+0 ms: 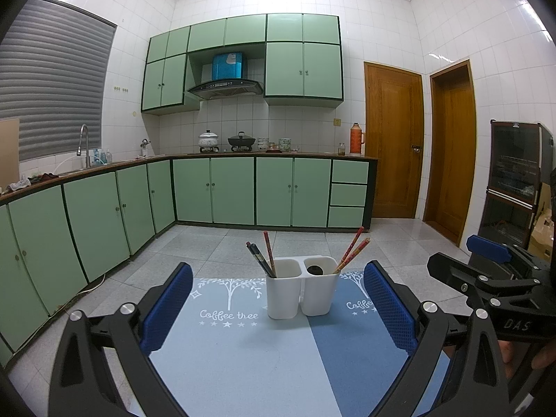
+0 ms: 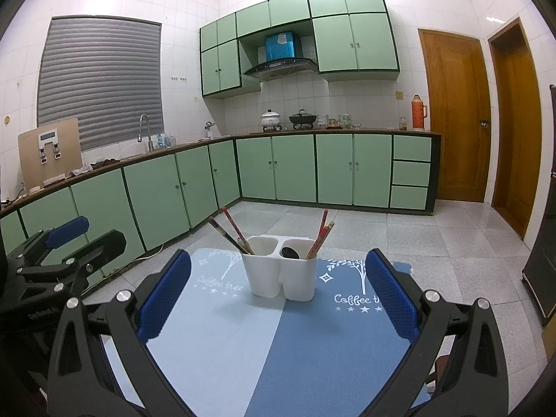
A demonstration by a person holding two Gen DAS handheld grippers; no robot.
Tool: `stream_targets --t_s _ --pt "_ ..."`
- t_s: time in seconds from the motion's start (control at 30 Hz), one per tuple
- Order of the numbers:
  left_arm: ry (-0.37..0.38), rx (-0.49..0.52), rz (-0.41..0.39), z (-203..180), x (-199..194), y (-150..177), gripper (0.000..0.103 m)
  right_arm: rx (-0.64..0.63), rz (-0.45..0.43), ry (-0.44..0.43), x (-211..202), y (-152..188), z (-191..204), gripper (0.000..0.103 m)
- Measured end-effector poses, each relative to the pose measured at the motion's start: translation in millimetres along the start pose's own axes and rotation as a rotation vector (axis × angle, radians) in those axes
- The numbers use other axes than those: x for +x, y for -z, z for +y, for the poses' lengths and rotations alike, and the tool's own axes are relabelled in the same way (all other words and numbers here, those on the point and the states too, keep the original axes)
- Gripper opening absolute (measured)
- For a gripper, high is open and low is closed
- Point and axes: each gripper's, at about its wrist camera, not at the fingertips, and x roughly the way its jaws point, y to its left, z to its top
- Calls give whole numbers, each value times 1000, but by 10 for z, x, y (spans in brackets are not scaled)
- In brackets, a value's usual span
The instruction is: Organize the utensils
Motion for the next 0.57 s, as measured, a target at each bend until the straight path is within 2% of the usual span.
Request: stream_targets --t_s 0.57 --pt "-1 -1 1 4 5 -2 97 -1 0 -1 -4 -9 -10 97"
